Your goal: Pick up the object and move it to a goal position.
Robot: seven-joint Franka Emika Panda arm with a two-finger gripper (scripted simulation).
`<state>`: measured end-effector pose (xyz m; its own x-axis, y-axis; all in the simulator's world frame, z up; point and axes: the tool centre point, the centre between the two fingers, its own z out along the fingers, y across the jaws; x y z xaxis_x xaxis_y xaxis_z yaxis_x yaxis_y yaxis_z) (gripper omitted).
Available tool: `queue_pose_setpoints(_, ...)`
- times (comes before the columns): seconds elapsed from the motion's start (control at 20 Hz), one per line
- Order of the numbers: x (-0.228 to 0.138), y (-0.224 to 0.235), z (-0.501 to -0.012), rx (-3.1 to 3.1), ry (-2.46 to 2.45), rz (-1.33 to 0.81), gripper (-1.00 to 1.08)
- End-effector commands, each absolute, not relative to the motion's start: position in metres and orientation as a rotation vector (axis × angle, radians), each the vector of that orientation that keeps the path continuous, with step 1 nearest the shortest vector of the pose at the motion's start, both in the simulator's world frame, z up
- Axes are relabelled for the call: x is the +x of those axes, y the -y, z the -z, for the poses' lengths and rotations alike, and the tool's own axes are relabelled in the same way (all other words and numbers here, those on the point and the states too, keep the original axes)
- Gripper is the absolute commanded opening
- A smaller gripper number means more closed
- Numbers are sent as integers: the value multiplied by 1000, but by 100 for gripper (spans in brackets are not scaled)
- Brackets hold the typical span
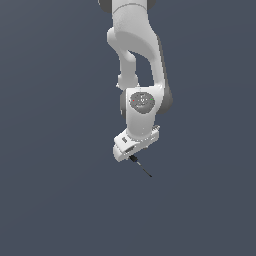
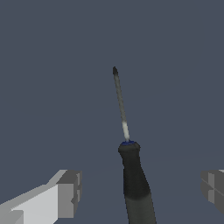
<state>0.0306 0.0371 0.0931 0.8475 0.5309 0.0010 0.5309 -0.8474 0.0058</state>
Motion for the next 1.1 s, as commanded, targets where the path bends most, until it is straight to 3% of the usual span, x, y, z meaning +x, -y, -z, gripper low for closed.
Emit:
queue_pose_setpoints(0.0, 31, -37, -85, 2990, -950, -3, 100)
queue_pose_setpoints(1.05, 32, -36, -47, 2932, -1128, 1, 100)
